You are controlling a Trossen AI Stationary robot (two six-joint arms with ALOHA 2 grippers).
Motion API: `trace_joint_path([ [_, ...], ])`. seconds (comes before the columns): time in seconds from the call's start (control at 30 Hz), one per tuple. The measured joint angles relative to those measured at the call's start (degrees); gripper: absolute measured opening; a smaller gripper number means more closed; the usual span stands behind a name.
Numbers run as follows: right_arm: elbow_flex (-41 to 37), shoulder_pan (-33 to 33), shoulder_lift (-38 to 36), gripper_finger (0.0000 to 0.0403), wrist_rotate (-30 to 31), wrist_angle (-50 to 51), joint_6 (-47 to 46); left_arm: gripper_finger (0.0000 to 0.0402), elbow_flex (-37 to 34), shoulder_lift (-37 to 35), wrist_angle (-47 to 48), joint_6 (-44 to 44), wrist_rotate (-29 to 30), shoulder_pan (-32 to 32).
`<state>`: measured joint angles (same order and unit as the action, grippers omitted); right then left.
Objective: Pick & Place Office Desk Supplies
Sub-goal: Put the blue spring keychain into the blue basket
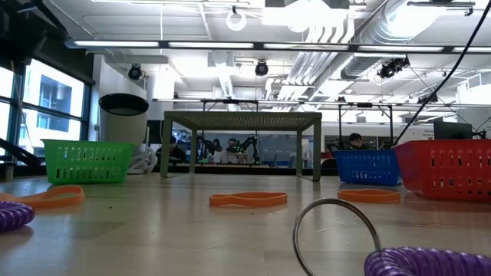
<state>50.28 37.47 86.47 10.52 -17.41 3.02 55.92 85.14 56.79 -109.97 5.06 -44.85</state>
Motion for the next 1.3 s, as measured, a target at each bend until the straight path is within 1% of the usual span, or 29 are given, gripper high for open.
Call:
trace_joint_path([
  [0.1,0.00,-0.77,0.01,0.0127,0.03,0.09,-1.52,0.0254,0.00,0.00,-0.06,0.32,-0.45,0.70],
  [0.33,0.00,-2.52,0.75,0.0127,-0.28,0.20,-1.12,0.0254,-1.48,0.00,-0.21,0.61,-0.72,1.93],
  [0.47,0.00,-3.77,0.73,0.0127,-0.07,0.03,2.85,0.0254,-2.68,0.00,-1.13,0.53,-1.69,1.38],
  [0.6,0.00,-5.27,0.73,0.0127,-0.33,0.00,5.80,0.0254,-3.33,-0.02,-1.46,0.10,-0.75,1.14],
  [0.7,0.00,-6.72,0.73,0.0127,-0.17,-0.52,7.76,0.0254,-4.04,-0.02,-2.09,0.64,-1.28,1.51],
  [0.87,0.00,-9.22,0.73,0.0127,-0.18,-2.21,9.04,0.0254,-5.40,-0.02,-3.60,2.94,-1.93,2.28],
  [0.97,0.00,-10.23,0.67,0.0127,-0.20,-3.38,8.93,0.0254,-6.68,-0.04,-3.90,2.58,-1.97,2.75],
  [1.1,0.00,-10.58,0.66,0.0127,-0.17,-3.32,8.77,0.0254,-8.99,-0.04,-6.10,2.51,-1.98,2.74],
  [1.3,0.00,-8.88,0.66,0.0127,-0.43,-2.71,8.64,0.0254,-12.27,-0.06,-12.33,2.38,-1.99,2.76],
])
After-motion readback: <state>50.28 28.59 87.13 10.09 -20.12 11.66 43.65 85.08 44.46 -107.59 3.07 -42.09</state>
